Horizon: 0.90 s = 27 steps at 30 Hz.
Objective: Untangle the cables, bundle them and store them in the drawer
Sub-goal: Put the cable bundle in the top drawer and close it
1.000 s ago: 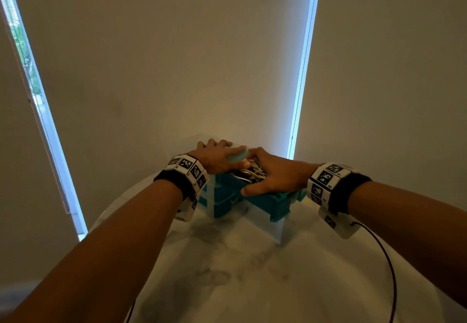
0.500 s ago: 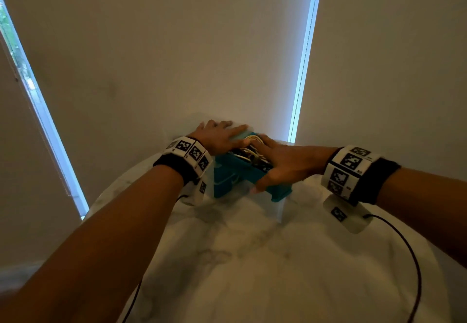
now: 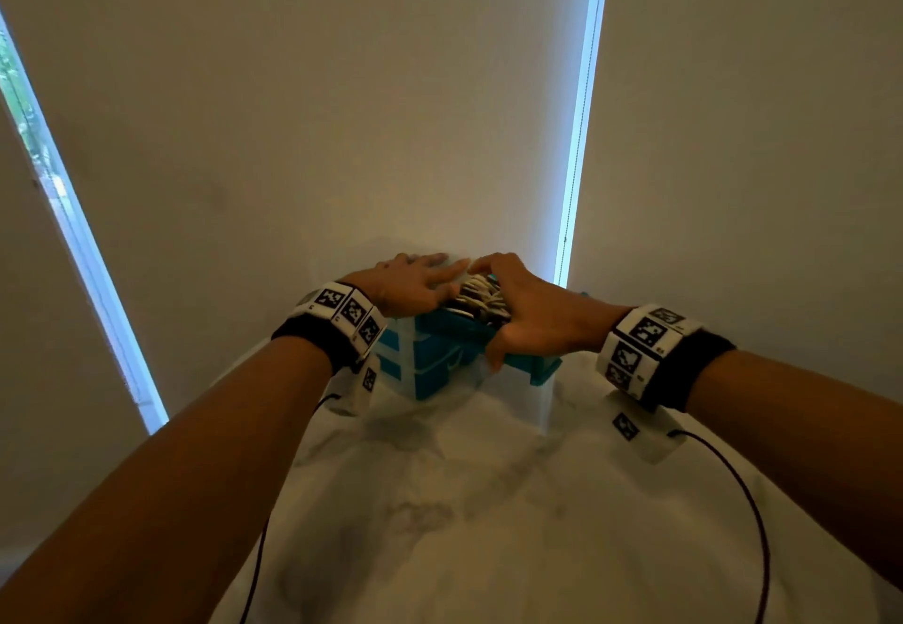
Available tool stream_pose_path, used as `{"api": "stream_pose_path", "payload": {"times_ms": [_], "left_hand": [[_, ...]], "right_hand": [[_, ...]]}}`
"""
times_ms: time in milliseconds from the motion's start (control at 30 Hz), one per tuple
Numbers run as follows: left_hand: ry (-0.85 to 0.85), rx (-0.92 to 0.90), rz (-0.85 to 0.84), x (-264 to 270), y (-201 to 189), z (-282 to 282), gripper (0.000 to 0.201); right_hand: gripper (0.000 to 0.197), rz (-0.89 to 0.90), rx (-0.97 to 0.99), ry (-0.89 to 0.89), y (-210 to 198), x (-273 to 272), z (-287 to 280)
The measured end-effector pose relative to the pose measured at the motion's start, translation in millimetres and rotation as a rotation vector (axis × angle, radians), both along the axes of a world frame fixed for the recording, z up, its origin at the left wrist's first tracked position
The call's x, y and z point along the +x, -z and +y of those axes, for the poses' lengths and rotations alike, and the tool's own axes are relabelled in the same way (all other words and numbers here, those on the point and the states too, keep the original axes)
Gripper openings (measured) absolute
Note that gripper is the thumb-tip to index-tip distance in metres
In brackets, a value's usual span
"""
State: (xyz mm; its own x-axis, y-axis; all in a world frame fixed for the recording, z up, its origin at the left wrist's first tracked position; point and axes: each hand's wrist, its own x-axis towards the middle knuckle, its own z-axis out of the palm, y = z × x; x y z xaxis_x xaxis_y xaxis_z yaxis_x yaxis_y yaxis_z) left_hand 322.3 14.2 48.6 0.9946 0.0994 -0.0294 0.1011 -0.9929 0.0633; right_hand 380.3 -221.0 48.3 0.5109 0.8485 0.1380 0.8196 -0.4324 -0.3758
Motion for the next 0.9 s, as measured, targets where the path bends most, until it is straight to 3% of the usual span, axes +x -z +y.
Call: {"api": "stream_pose_path", "payload": {"times_ms": [67,133,267,367,433,533,633,767,900], "left_hand": [[0.031,0.016,0.001,-2,2,0,0.078],[0.005,0.008,-0.028,-4,2,-1,0.068],[-0.002,-0.036,-0.044,-4,2,-6,0.062],[-0.051,-0.136,-0.032,-3,0,-6,0.086],[-0.022,-0.098,-0.016,-3,-1,-6,0.095],[0.039,-0.022,-0.006,-6,-1,-3,0.081],[0.035,-0.054,-0.06,-11,-1,-2,0.085],[0.043,-0.053,-0.134,-11,4,-2,0.067],[0.049,-0.09,-0.105,-9,1,-4,0.069]], "right_hand": [[0.103,-0.145,-0.084,-0.123,1,-3,-19],[0.106,-0.257,-0.164,-0.212,4,-3,-42],[0.097,-0.401,-0.151,-0.23,12,-6,-63],[0.086,-0.438,-0.117,-0.233,10,-13,-48],[0.085,-0.433,-0.108,-0.238,8,-16,-37],[0.088,-0.389,-0.064,-0.241,12,-15,-25],[0.093,-0.289,0.126,-0.196,23,-15,-25],[0.086,-0.385,0.256,-0.131,43,-17,-32],[0.077,-0.436,0.306,-0.149,46,-12,-16]]}}
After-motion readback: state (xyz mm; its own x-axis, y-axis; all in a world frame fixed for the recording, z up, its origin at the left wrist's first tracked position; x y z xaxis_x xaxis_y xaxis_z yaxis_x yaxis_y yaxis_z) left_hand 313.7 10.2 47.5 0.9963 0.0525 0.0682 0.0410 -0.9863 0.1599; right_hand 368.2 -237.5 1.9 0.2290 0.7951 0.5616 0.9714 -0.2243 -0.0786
